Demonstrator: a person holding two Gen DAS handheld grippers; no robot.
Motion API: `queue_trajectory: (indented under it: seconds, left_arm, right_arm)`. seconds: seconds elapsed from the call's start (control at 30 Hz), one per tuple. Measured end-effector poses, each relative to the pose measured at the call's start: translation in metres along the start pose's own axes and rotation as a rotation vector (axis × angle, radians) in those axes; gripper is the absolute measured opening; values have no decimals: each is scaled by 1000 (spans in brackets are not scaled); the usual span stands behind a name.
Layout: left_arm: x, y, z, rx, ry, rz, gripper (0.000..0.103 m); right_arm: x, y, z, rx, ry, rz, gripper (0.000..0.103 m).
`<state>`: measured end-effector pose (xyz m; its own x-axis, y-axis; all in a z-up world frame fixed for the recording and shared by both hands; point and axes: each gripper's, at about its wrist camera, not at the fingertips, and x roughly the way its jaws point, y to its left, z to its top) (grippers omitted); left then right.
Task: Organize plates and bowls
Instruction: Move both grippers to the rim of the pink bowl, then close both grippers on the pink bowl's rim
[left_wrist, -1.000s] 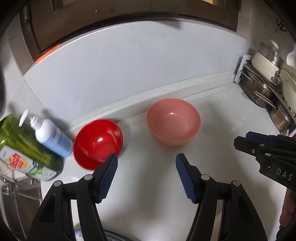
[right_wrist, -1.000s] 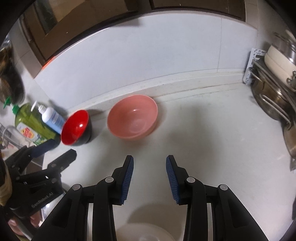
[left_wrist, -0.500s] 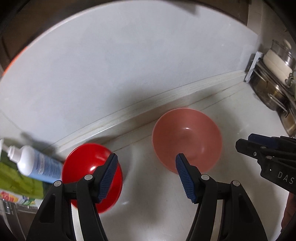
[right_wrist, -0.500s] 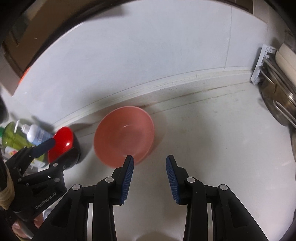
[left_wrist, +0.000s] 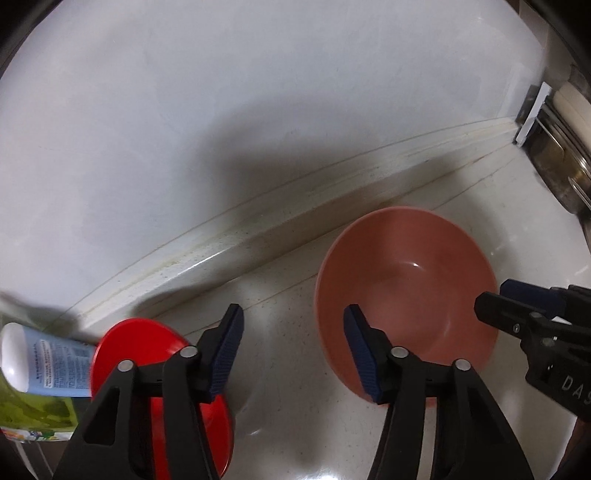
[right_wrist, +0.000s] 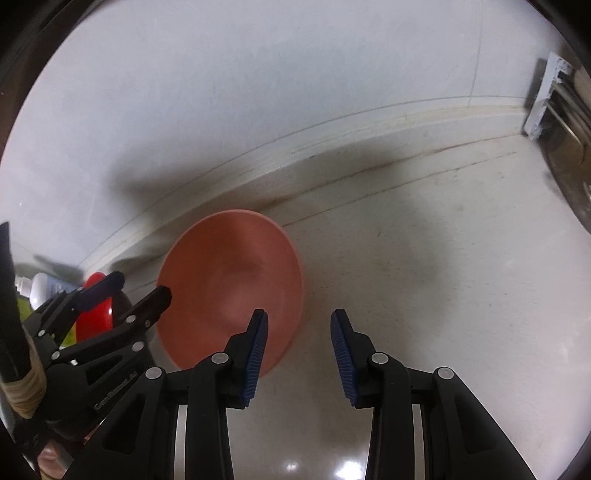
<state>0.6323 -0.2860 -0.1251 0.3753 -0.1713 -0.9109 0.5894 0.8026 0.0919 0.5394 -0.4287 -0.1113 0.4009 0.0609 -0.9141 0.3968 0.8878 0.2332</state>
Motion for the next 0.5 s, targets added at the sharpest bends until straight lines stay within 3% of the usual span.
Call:
queue_trajectory:
  seconds: [0.33, 0.5]
  left_arm:
    - [14, -8, 7, 6, 48, -52, 12]
    - [14, -11, 7, 10, 48, -48, 9]
  right_arm:
    - [14, -2, 7, 13, 37, 12, 17]
    - [14, -4, 8, 25, 34, 10, 12]
